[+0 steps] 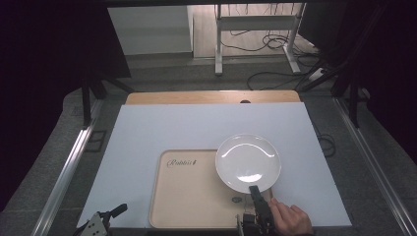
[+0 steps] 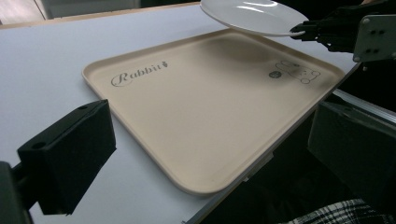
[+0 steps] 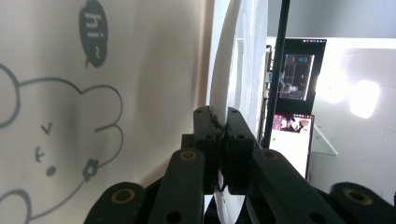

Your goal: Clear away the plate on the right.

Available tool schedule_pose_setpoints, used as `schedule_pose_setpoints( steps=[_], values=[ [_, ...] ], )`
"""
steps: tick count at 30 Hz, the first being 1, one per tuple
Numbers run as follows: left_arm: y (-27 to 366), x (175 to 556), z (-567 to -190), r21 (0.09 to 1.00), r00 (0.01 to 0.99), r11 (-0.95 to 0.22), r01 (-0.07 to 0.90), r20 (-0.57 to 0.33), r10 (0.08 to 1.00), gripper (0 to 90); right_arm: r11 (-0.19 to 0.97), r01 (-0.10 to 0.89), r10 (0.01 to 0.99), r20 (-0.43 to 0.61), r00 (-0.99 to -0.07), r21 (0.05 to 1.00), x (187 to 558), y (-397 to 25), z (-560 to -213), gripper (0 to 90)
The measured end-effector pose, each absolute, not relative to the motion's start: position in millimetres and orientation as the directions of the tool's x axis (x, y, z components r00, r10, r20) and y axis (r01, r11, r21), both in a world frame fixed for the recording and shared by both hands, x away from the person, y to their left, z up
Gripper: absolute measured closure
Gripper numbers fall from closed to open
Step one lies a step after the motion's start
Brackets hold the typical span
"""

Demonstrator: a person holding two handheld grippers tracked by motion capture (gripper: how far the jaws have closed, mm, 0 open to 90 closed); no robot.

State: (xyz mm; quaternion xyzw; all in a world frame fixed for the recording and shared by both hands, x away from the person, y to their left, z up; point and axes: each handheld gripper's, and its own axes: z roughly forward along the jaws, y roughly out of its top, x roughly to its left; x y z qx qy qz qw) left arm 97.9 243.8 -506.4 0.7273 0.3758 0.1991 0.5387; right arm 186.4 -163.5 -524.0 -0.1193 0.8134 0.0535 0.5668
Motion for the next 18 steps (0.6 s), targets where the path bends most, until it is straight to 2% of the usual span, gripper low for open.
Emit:
schedule_pose_setpoints(
  steps=[18],
  values=[
    [243,100,-506,0.931,0.644,-0.143,0.336,-0.116,0.757,0.4,0.947,-0.32,-0.154,-0.922,-0.356,-0.035,178,-134,-533,86.1]
  ],
)
